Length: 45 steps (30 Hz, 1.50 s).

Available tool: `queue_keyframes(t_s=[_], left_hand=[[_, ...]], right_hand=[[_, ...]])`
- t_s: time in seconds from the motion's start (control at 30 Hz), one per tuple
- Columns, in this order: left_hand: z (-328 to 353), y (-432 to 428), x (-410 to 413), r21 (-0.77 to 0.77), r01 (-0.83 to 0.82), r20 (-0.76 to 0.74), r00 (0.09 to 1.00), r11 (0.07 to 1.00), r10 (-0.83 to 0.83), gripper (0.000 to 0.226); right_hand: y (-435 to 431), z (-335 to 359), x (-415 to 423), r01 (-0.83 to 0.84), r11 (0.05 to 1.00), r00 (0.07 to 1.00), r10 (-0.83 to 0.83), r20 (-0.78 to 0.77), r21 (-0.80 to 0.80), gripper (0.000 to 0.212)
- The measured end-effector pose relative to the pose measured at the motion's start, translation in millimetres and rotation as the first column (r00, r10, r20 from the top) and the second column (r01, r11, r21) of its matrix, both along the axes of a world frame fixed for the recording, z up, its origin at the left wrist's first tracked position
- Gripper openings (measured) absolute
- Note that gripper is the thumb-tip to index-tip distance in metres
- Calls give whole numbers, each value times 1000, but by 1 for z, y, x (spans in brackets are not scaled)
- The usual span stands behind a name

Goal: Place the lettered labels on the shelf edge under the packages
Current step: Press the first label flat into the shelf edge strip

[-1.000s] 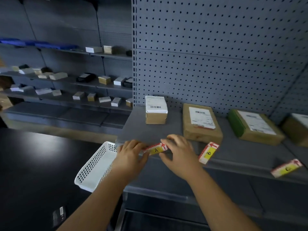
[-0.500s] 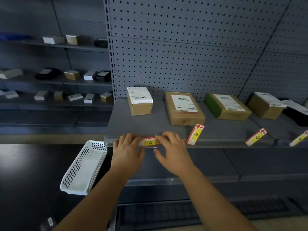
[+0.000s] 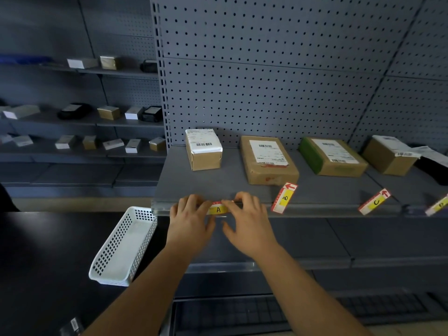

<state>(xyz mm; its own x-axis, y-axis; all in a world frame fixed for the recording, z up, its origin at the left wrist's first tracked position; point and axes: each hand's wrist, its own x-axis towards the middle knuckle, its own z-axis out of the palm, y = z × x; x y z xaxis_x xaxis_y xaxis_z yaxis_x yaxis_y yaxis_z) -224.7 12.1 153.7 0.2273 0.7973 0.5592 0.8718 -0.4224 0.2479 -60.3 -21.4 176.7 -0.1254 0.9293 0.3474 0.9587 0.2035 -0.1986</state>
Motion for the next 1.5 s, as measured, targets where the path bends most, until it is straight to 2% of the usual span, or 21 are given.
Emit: queue_keyframes(t_s=[0.47, 0.8, 1.0, 1.17, 1.5], left_hand=[[1, 3, -1, -28, 12, -12, 1000, 1000, -13, 30], [-4, 4, -7, 15, 48, 10, 999, 999, -48, 33], [-4, 5, -9, 15, 55, -13, 998, 998, -55, 41], [-8, 6, -11, 18, 56, -32, 998, 998, -55, 31], [-4, 4, -10, 10, 64, -68, 996, 998, -63, 34]], right_hand=[[4, -1, 3, 40, 999, 997, -40, -73, 0, 43], [0, -7, 4, 19, 1000, 989, -21, -146, -15, 50], [0, -10, 6, 9, 1000, 992, -8, -125, 7, 49], [1, -10, 6, 20, 1000, 995, -19, -102, 4, 47], [-3, -11, 7, 27, 1000, 995, -26, -94, 7, 48]])
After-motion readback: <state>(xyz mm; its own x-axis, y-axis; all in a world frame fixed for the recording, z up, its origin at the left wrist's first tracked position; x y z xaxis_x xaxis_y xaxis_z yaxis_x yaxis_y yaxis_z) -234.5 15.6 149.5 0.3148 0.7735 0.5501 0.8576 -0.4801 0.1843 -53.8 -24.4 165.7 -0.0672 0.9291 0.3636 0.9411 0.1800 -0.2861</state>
